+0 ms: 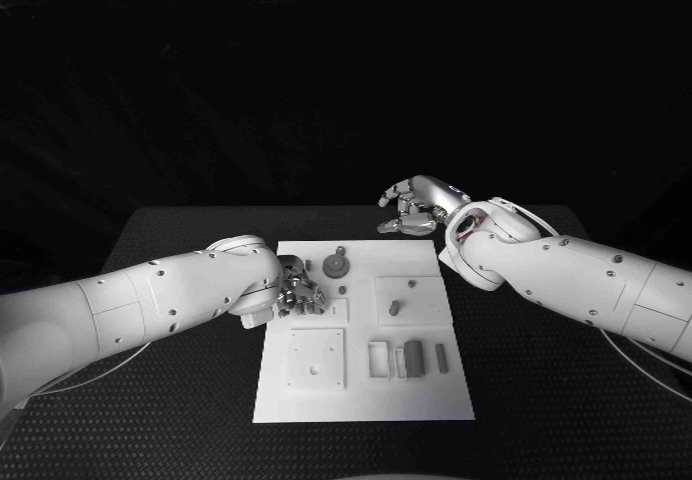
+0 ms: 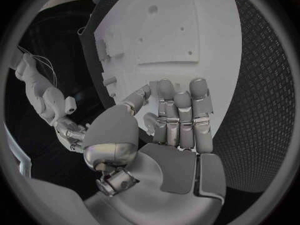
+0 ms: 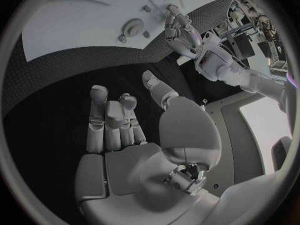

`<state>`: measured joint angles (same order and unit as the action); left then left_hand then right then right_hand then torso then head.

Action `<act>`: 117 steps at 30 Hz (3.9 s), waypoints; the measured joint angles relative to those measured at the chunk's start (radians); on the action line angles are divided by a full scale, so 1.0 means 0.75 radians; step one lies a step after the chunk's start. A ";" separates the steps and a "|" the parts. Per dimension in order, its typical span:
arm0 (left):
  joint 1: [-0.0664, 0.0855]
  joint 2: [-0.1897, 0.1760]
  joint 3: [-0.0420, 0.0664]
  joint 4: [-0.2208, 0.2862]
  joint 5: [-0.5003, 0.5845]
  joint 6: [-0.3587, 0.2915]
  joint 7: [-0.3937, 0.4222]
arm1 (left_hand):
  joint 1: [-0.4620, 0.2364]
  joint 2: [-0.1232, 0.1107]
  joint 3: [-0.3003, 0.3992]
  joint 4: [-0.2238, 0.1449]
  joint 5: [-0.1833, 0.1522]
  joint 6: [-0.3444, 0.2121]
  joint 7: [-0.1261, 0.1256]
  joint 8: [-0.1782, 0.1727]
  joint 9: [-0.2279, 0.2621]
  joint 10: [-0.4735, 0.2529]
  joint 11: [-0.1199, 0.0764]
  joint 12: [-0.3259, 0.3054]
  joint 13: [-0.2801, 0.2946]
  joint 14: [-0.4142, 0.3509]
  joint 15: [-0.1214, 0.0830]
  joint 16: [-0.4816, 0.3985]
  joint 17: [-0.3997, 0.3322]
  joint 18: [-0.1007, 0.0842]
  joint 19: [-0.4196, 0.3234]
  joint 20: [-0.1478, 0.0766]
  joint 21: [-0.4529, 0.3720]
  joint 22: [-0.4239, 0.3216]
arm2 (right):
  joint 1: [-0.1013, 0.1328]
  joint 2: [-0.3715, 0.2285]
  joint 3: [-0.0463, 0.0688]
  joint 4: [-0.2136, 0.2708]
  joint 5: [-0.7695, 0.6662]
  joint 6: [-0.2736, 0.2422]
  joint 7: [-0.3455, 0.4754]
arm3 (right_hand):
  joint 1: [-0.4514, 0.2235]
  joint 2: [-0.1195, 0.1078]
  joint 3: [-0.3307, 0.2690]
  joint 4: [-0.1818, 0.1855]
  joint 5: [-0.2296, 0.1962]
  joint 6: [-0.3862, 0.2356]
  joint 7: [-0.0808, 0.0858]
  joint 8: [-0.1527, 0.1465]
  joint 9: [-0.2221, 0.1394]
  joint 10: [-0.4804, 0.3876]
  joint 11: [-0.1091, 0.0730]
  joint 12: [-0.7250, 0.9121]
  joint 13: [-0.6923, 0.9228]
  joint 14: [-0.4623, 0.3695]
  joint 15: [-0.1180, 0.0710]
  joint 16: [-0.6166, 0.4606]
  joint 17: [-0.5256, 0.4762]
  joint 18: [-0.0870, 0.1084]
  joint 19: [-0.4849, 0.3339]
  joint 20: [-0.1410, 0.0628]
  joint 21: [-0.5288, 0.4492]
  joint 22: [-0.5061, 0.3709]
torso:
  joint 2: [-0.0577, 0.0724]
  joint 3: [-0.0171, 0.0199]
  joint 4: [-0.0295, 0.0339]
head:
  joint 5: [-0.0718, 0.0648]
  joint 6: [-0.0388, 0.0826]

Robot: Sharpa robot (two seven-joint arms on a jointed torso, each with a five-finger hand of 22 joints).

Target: Assemble the parts on the task board

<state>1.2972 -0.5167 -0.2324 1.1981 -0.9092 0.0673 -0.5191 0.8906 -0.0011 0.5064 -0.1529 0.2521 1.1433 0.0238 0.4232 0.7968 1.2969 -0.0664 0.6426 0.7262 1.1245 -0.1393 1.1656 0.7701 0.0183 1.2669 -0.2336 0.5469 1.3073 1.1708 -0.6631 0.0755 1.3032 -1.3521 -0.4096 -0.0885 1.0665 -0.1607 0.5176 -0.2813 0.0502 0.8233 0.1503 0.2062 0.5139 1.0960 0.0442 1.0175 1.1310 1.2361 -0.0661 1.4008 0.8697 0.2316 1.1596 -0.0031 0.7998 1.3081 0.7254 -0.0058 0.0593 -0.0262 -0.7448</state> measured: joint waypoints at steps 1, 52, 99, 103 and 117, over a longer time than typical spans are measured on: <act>0.000 0.000 0.000 0.000 0.000 0.000 0.000 | 0.000 0.000 0.000 0.000 -0.001 0.000 0.000 0.000 0.000 0.000 0.000 0.000 0.000 0.000 0.000 0.000 0.000 0.000 0.000 0.000 0.000 0.000 | 0.000 0.000 0.000 0.000 0.000 0.000 0.000 | 0.000 0.000 0.000 0.000 0.000 0.000 0.000 0.000 0.000 0.000 0.000 0.000 0.000 0.000 0.000 0.000 0.000 0.000 0.000 0.000 0.000 0.000 | 0.000 0.0000 0.0000 | 0.000 0.000; 0.006 0.045 0.003 -0.033 -0.102 -0.067 0.000 | 0.014 -0.014 0.028 -0.002 -0.100 -0.053 0.037 -0.058 0.005 -0.070 0.028 -0.005 -0.026 -0.037 0.005 0.016 -0.039 0.000 -0.017 0.007 -0.022 0.000 | 0.000 0.001 0.000 0.001 0.005 0.014 0.001 | -0.006 0.006 -0.004 0.004 0.000 -0.005 0.005 0.000 0.000 -0.006 0.000 0.005 -0.005 0.000 0.000 0.000 -0.001 0.000 -0.002 0.002 0.000 0.000 | 0.000 0.0000 -0.0009 | -0.003 -0.001; 0.000 0.032 0.000 -0.049 0.168 -0.045 -0.043 | 0.097 -0.085 0.000 -0.049 0.197 -0.039 0.028 -0.094 0.006 -0.054 0.012 0.052 -0.027 -0.046 0.004 0.118 -0.072 0.000 0.001 0.004 0.021 0.001 | -0.001 -0.002 0.000 0.000 0.015 0.020 0.001 | -0.011 0.011 -0.007 0.007 0.000 -0.015 0.004 0.000 -0.002 -0.010 0.005 0.005 -0.009 -0.005 0.005 -0.005 -0.003 0.000 -0.012 0.002 -0.005 0.000 | -0.001 0.0001 -0.0005 | -0.006 -0.007; 0.000 0.031 -0.001 -0.040 0.176 -0.039 -0.050 | 0.097 -0.085 0.000 -0.049 0.200 -0.038 0.027 -0.092 0.006 -0.054 0.012 0.057 -0.027 -0.046 0.004 0.119 -0.072 0.000 0.001 0.005 0.026 0.001 | -0.001 -0.003 0.000 0.000 0.015 0.021 0.001 | -0.011 0.011 -0.007 0.007 0.000 -0.015 0.004 0.000 -0.002 -0.010 0.005 0.005 -0.009 -0.005 0.005 -0.005 -0.003 0.000 -0.012 0.002 -0.005 0.000 | -0.001 -0.0001 -0.0001 | -0.007 -0.008; 0.001 0.026 0.001 -0.030 0.138 -0.034 -0.055 | 0.097 -0.085 -0.003 -0.052 0.205 -0.038 0.027 -0.090 0.005 -0.054 0.012 0.062 -0.026 -0.046 0.004 0.128 -0.072 0.000 0.003 0.006 0.034 0.000 | -0.001 -0.004 0.000 0.000 0.015 0.023 0.001 | -0.011 0.011 -0.007 0.007 0.000 -0.014 0.005 0.000 -0.002 -0.010 0.005 0.005 -0.010 -0.005 0.005 -0.005 -0.005 0.000 -0.013 0.003 -0.005 0.000 | 0.000 -0.0003 -0.0003 | -0.005 -0.008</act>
<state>1.2978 -0.4970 -0.2318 1.1756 -0.8060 0.0417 -0.5606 0.9632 -0.0652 0.5040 -0.1922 0.4055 1.1147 0.0439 0.3554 0.8002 1.2565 -0.0572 0.6890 0.7068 1.0897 -0.1364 1.2617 0.7163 0.0183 1.2692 -0.2288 0.5724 1.3076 1.1704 -0.6659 0.0755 1.3035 -1.3409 -0.3920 -0.0880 1.0585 -0.1527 0.5121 -0.2757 0.0502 0.8129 0.1541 0.2062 0.5123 1.0883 0.0480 1.0213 1.1234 1.2326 -0.0625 1.3971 0.8662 0.2317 1.1502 -0.0012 0.7959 1.3081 0.7252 -0.0060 0.0592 -0.0298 -0.7507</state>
